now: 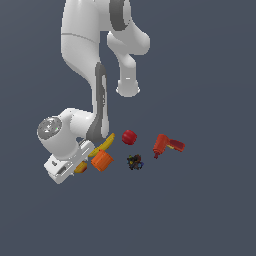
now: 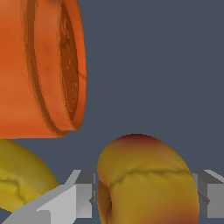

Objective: Pick up a designated object from a clutter of objects.

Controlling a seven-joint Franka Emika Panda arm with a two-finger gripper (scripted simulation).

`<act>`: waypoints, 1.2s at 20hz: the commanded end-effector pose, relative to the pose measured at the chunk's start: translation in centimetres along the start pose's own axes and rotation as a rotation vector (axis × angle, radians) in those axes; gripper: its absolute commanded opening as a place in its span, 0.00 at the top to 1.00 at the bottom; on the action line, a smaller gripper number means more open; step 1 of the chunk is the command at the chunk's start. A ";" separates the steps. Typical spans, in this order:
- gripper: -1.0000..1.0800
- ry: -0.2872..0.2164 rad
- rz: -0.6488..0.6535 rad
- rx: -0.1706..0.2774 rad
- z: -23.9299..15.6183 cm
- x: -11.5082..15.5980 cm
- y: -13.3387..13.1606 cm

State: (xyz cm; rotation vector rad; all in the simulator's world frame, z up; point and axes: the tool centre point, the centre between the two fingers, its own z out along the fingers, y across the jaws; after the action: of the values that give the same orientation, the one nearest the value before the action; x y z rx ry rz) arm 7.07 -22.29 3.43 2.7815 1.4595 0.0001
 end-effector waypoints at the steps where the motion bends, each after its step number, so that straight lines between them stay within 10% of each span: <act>1: 1.00 0.000 0.000 0.000 0.0 0.0 0.0; 24: 1.00 -0.002 -0.001 0.000 -8.5 3.5 -5.0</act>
State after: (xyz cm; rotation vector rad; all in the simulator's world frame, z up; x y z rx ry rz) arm 5.16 -17.41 10.62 2.7820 1.4594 -0.0047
